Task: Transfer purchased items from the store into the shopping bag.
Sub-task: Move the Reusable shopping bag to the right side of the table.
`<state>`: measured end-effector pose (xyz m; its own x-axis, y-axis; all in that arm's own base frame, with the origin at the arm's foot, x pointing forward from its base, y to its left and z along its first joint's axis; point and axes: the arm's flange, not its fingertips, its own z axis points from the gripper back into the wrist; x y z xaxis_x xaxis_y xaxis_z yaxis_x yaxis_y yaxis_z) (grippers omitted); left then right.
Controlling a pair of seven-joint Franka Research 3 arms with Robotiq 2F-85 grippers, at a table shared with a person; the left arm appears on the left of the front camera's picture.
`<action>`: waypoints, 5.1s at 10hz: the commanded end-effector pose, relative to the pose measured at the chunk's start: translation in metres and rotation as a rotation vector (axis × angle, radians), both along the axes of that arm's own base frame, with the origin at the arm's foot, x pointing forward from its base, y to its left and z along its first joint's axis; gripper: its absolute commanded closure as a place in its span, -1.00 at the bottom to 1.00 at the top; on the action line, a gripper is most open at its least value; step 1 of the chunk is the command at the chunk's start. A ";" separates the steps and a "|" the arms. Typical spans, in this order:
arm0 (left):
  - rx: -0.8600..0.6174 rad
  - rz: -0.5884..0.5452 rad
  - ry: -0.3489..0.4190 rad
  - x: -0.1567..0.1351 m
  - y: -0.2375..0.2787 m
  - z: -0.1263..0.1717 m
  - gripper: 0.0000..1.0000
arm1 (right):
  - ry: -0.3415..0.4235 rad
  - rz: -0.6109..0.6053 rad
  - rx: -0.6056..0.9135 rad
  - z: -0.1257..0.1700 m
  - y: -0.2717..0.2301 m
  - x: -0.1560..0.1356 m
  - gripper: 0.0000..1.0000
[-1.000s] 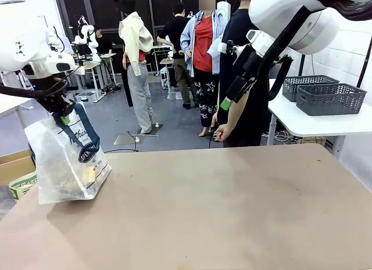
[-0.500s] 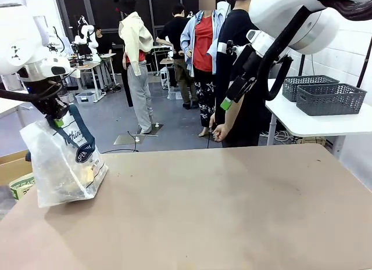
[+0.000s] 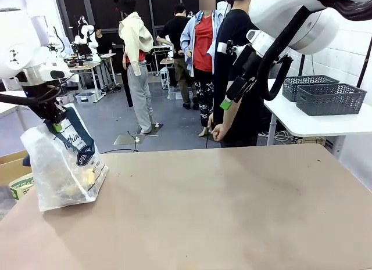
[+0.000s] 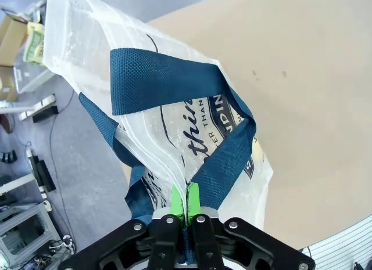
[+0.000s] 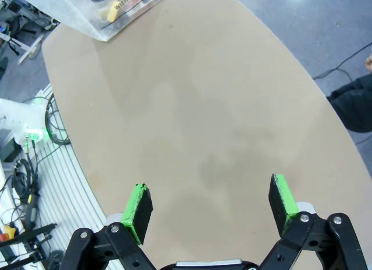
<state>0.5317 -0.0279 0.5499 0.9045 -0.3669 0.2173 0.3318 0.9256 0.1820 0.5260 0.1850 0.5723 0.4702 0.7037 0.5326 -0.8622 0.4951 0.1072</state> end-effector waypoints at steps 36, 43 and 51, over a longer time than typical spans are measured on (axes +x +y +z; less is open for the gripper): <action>-0.539 -0.850 -0.257 -0.010 -0.050 0.063 -1.00 | 0.010 -0.005 0.002 0.000 0.001 0.001 -1.00; -0.532 -0.872 -0.225 -0.005 -0.052 0.062 -1.00 | 0.010 -0.005 0.002 0.000 0.001 0.001 -1.00; -0.532 -0.872 -0.225 -0.005 -0.052 0.062 -1.00 | 0.010 -0.005 0.002 0.000 0.001 0.001 -1.00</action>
<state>0.5283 -0.0791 0.6083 0.2837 -0.6861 0.6699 0.9351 0.3526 -0.0349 0.5261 0.1852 0.5721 0.4703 0.7038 0.5324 -0.8623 0.4950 0.1073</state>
